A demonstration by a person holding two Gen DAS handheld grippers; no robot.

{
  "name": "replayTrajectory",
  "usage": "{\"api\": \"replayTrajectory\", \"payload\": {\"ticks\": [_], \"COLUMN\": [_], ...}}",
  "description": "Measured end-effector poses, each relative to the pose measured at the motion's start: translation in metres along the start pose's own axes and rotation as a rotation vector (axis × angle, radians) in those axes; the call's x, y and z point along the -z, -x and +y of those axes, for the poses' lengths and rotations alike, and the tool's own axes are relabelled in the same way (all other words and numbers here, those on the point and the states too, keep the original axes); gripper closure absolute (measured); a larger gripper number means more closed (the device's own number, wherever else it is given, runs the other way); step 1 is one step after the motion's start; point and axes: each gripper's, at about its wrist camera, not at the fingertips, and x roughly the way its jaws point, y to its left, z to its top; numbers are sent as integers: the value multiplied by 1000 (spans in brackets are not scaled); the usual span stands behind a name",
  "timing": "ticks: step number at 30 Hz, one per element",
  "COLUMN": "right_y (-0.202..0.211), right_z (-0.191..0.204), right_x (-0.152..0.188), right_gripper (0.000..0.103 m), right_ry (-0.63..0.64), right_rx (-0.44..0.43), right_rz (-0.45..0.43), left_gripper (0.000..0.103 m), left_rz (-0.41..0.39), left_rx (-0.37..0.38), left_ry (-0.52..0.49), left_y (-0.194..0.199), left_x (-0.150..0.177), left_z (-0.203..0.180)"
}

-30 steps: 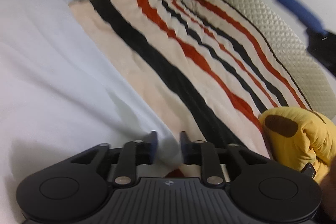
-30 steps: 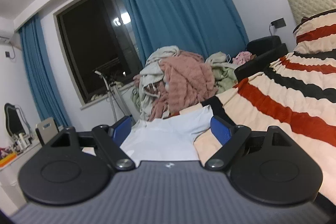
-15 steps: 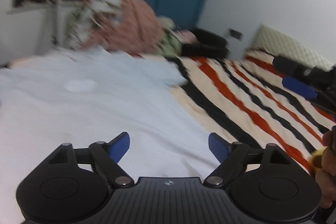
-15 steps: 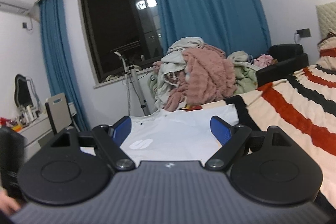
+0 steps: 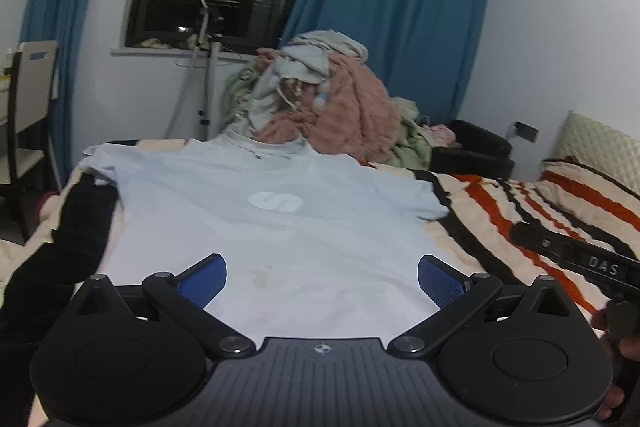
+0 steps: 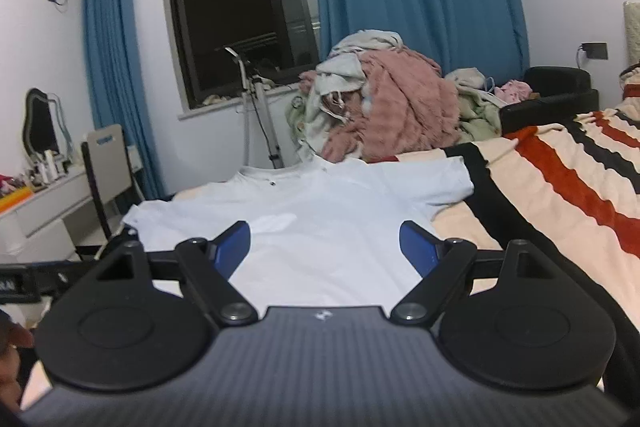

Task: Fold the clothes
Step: 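Open the left gripper and grasp the shirt side with the right gripper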

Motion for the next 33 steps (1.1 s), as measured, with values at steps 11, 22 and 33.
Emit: {"api": "replayTrajectory", "payload": {"ticks": [11,22,33], "right_y": [-4,-25,-171], "right_z": [-2,-27,-123], "right_x": [9,2,-19], "right_gripper": [20,18,19], "right_ry": [-6,-209,-647], "right_rx": [20,-35,-176], "right_rz": [25,54,67], "left_gripper": [0,0,0], "left_rz": [-18,1,17], "left_rx": [-47,-88,-151], "left_ry": [12,8,16], "left_y": [-9,-24,-34], "left_x": [10,18,33], "left_z": [1,3,3]}}
